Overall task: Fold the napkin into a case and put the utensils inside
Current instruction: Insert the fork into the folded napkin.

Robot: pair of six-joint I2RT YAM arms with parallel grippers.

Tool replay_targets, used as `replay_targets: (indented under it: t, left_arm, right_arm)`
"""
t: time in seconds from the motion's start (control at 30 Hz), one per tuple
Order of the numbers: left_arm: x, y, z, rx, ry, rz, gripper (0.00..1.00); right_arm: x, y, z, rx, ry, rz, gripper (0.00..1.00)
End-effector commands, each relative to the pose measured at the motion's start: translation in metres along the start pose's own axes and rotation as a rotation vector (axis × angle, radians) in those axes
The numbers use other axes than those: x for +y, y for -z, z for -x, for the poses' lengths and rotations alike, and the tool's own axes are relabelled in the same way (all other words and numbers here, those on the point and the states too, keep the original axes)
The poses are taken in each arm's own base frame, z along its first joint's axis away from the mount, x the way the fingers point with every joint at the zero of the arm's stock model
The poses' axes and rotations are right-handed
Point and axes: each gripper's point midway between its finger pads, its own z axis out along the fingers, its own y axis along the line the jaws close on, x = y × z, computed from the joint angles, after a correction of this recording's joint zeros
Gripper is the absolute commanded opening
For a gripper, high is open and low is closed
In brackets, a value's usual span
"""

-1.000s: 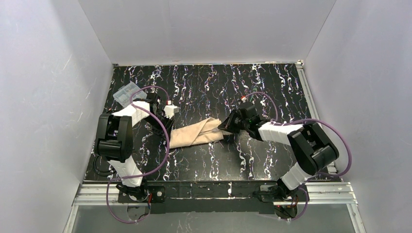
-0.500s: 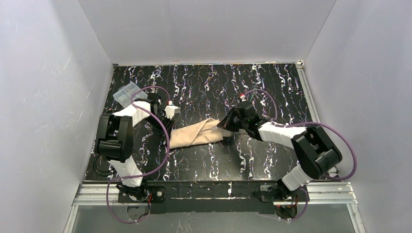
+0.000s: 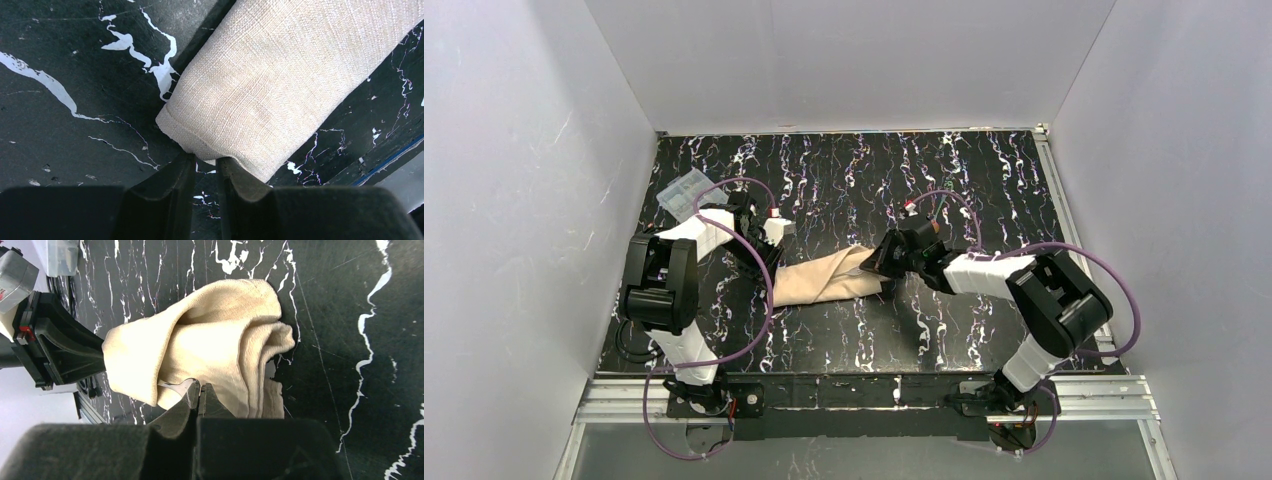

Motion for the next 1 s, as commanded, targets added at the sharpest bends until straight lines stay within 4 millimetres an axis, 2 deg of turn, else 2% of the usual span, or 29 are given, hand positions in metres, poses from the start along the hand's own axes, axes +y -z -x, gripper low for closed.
replay_targets:
  t: [0.0,0.23,0.63,0.83,0.97]
  left_arm:
    - [-0.007,-0.006,-0.017,0.053,-0.001,-0.027,0.2]
    - [-0.007,-0.006,-0.017,0.051,-0.007,-0.027,0.19]
    - [-0.009,-0.003,-0.02,0.045,-0.016,-0.027,0.17]
    - [-0.011,-0.002,-0.019,0.035,-0.017,-0.031,0.17]
    - [-0.012,-0.002,-0.019,0.035,-0.016,-0.034,0.16]
  right_arm:
    - [0.019,-0.006,0.001,-0.008,0.017,0.051,0.01]
    - [0.03,-0.014,-0.006,0.008,0.013,0.092,0.01]
    - [0.031,-0.002,0.0,-0.067,-0.092,0.113,0.01]
    - [0.039,-0.016,-0.026,0.004,-0.102,0.153,0.01]
    - [0.04,-0.021,-0.035,0.031,-0.055,0.118,0.01]
